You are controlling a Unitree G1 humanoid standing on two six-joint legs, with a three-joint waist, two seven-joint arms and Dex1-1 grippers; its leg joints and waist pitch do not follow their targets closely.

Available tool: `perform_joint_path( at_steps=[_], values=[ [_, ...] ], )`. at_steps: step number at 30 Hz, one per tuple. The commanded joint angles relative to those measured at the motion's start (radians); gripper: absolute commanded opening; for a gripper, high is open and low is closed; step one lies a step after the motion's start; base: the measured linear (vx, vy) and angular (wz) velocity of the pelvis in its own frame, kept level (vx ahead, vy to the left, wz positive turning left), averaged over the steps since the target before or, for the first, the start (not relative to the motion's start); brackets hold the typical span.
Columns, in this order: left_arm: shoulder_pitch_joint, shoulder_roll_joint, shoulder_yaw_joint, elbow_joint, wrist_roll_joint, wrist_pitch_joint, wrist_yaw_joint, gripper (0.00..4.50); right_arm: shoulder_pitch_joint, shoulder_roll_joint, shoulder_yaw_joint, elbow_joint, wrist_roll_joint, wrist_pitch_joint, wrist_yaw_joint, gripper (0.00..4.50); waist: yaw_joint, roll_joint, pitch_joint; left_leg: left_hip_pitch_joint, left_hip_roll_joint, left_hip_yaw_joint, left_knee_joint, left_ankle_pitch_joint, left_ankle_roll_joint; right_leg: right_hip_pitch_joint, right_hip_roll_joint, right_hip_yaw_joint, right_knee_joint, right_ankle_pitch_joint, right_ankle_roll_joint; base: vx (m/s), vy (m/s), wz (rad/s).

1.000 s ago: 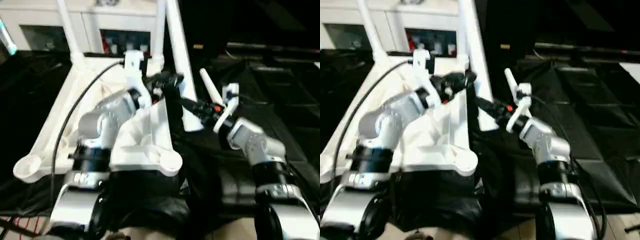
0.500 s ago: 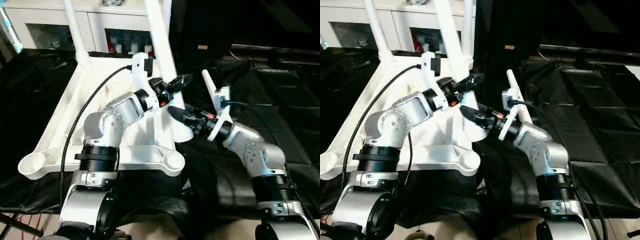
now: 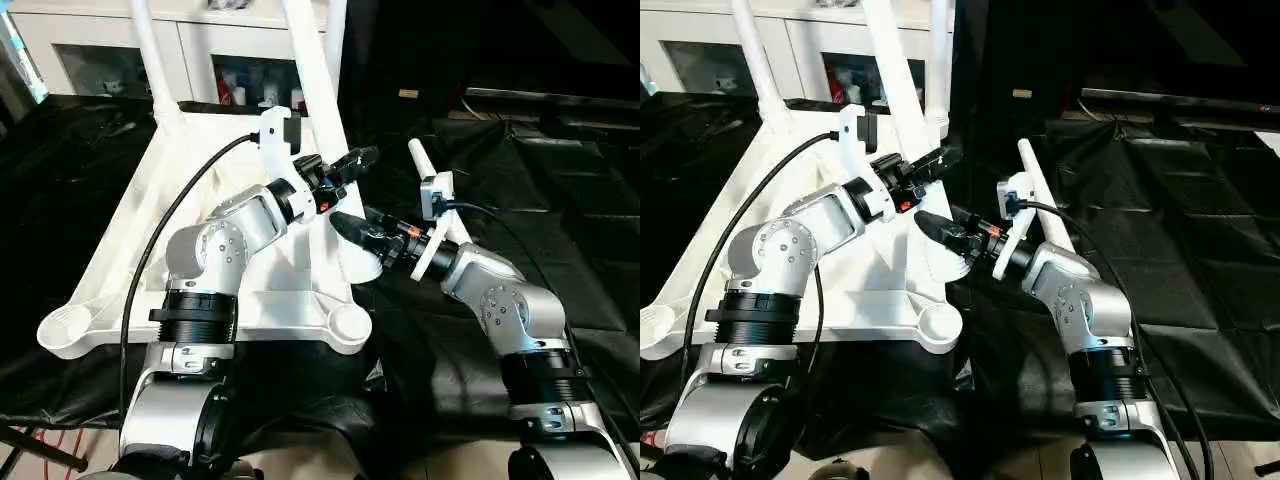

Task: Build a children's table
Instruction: Pick table leg

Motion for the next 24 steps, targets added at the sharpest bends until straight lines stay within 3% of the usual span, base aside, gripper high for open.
perform_joint_path(
  at_steps=[1, 3, 5, 6, 9, 10, 14, 19, 24],
  values=[
    [-0.009, -0.002, 0.001, -0.013, 0.012, -0.014, 0.031, 1.97, 0.0, -0.006, 0.027, -0.014, -0.028, -0.004, -0.016, 1.91, 0.003, -0.002, -0.078, 0.007, 0.032, -0.008, -0.062, -0.172, 0.036, 0.064, -0.069, 0.05, -0.083, -0.289, -0.126, 0.0, 0.0, 0.0],
    [-0.01, 0.0, -0.002, -0.012, 0.015, -0.023, 0.028, 1.96, 0.0, -0.01, 0.034, -0.015, -0.034, -0.006, -0.014, 1.91, 0.004, -0.002, -0.079, 0.008, 0.032, -0.008, -0.061, -0.168, 0.037, 0.064, -0.07, 0.051, -0.083, -0.284, -0.127, 0.0, 0.0, 0.0],
    [-0.009, 0.007, -0.01, -0.016, 0.016, -0.026, 0.015, 1.95, -0.001, -0.017, 0.045, -0.018, -0.045, -0.006, -0.013, 2.47, 0.003, -0.001, -0.078, 0.008, 0.032, -0.008, -0.062, -0.168, 0.038, 0.064, -0.069, 0.05, -0.083, -0.278, -0.131, 0.0, 0.0, 0.0],
    [-0.001, 0.026, -0.036, -0.033, 0.014, -0.03, -0.039, 1.95, -0.005, -0.03, 0.051, -0.026, -0.025, 0.045, 0.008, 2.61, 0.003, 0.001, -0.077, 0.01, 0.031, -0.008, -0.062, -0.17, 0.039, 0.064, -0.069, 0.051, -0.084, -0.283, -0.131, 0.0, 0.0, 0.0],
    [0.005, 0.046, -0.062, -0.05, 0.01, -0.032, -0.098, 1.95, -0.011, -0.043, 0.056, -0.031, -0.008, 0.082, 0.025, 2.92, 0.001, 0.003, -0.077, 0.01, 0.032, -0.009, -0.063, -0.171, 0.038, 0.065, -0.068, 0.051, -0.084, -0.281, -0.131, 0.0, 0.0, 0.0],
    [0.025, 0.098, -0.129, -0.095, 0.003, -0.035, -0.243, 1.94, -0.03, -0.076, 0.056, -0.03, 0.019, 0.133, 0.062, 3.02, 0.001, 0.003, -0.079, 0.01, 0.033, -0.01, -0.064, -0.17, 0.037, 0.067, -0.071, 0.052, -0.082, -0.277, -0.138, 0.0, 0.0, 0.0],
    [0.044, 0.168, -0.212, -0.146, -0.008, -0.034, -0.413, 1.93, -0.066, -0.141, 0.06, -0.029, 0.048, 0.178, 0.142, 3.3, -0.001, 0.01, -0.077, 0.013, 0.036, -0.009, -0.064, -0.183, 0.028, 0.065, -0.069, 0.054, -0.077, -0.251, -0.157, 0.0, 0.0, 0.0],
    [0.032, 0.195, -0.231, -0.149, -0.028, -0.033, -0.49, 1.93, -0.092, -0.193, 0.097, -0.03, 0.043, 0.215, 0.213, 3.34, -0.002, 0.008, -0.075, 0.014, 0.033, -0.008, -0.063, -0.205, 0.016, 0.067, -0.069, 0.053, -0.082, -0.301, -0.149, 0.0, 0.0, 0.0],
    [0.036, 0.215, -0.255, -0.152, -0.031, -0.038, -0.544, 1.93, -0.1, -0.209, 0.12, -0.047, 0.065, 0.242, 0.261, 3.34, 0.0, 0.007, -0.078, 0.014, 0.035, -0.008, -0.062, -0.193, 0.014, 0.066, -0.069, 0.054, -0.078, -0.284, -0.152, 0.0, 0.0, 0.0]
  ],
)
